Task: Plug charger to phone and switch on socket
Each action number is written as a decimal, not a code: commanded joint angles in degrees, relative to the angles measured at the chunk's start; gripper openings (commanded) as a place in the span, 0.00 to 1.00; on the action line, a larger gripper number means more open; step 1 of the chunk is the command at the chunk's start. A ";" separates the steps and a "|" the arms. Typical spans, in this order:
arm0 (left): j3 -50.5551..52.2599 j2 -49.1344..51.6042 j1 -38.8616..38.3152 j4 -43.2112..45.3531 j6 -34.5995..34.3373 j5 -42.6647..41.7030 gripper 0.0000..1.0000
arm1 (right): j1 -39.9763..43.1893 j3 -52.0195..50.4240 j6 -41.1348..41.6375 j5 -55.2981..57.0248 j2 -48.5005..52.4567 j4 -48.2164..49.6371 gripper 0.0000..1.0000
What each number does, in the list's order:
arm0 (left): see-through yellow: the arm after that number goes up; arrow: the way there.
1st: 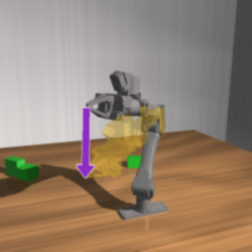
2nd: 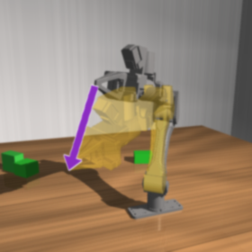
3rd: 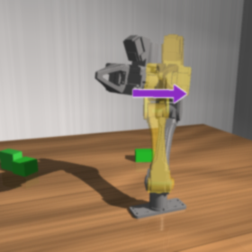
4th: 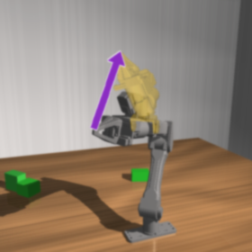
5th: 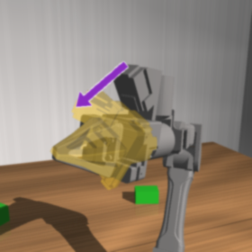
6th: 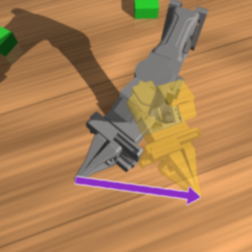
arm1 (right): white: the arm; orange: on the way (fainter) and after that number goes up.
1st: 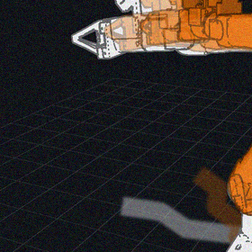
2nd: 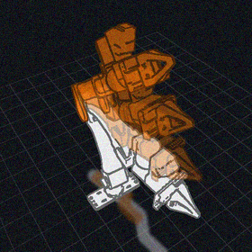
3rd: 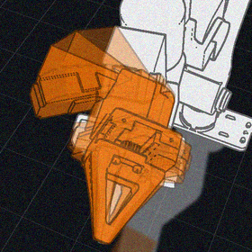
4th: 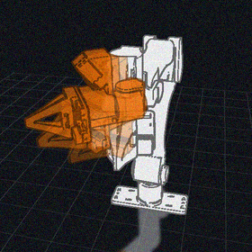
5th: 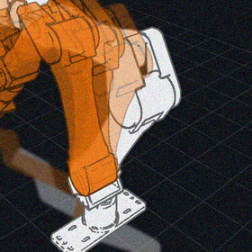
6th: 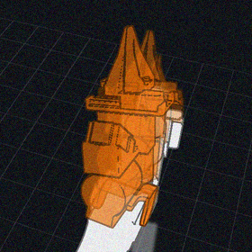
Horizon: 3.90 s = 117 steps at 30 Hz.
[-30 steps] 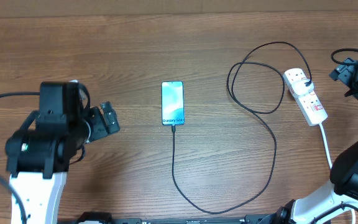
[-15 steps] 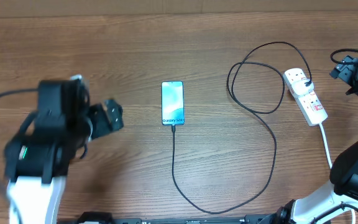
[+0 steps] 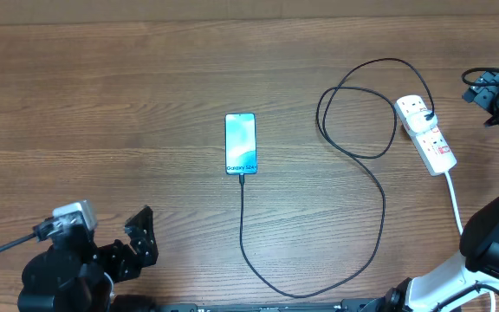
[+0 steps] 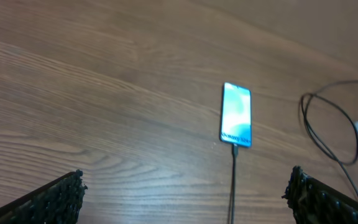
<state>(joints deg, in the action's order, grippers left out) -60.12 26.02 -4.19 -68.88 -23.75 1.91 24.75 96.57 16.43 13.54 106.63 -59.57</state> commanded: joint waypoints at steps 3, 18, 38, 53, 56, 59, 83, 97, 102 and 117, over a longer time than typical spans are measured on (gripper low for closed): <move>0.39 -0.63 -0.33 0.09 -1.14 2.97 1.00 | 0.07 -0.26 -1.60 0.46 -0.83 0.68 1.00; 0.39 -0.63 -0.33 -1.64 -1.11 2.99 1.00 | 0.09 -3.58 -10.78 -5.46 -0.09 5.97 1.00; 0.39 -0.63 -0.33 -7.63 -1.14 2.97 1.00 | 0.42 -18.12 -18.25 -5.03 -0.09 23.67 1.00; 0.39 -0.63 -0.33 -7.65 -1.14 2.97 0.99 | 3.87 -24.20 -22.77 -14.88 2.23 29.53 1.00; 0.39 -0.63 -0.33 -7.65 -1.11 2.99 1.00 | 3.87 -24.20 -22.73 -14.97 3.74 29.88 1.00; 0.39 -0.63 -0.33 -7.63 -1.14 2.97 1.00 | 3.76 -24.20 -22.69 -14.91 5.31 29.75 1.00; 0.39 -0.63 -0.33 -7.63 -1.14 2.97 1.00 | 3.89 -24.20 -19.47 -15.39 6.27 30.36 1.00; 0.39 -0.63 -0.33 -7.63 -1.14 2.97 0.99 | 3.87 -24.20 -19.47 -17.77 7.89 29.20 1.00; 0.39 -0.63 -0.33 -7.63 -1.14 2.97 1.00 | 3.87 -24.20 -19.52 -17.77 7.89 28.94 1.00; 0.39 -0.63 -0.33 -7.63 -1.11 2.97 1.00 | 3.87 -24.20 -24.28 -22.62 7.89 27.58 1.00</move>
<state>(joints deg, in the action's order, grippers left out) -60.03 25.76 -4.19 -76.58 -24.08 3.95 29.02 72.88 -3.53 -3.86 112.46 -30.26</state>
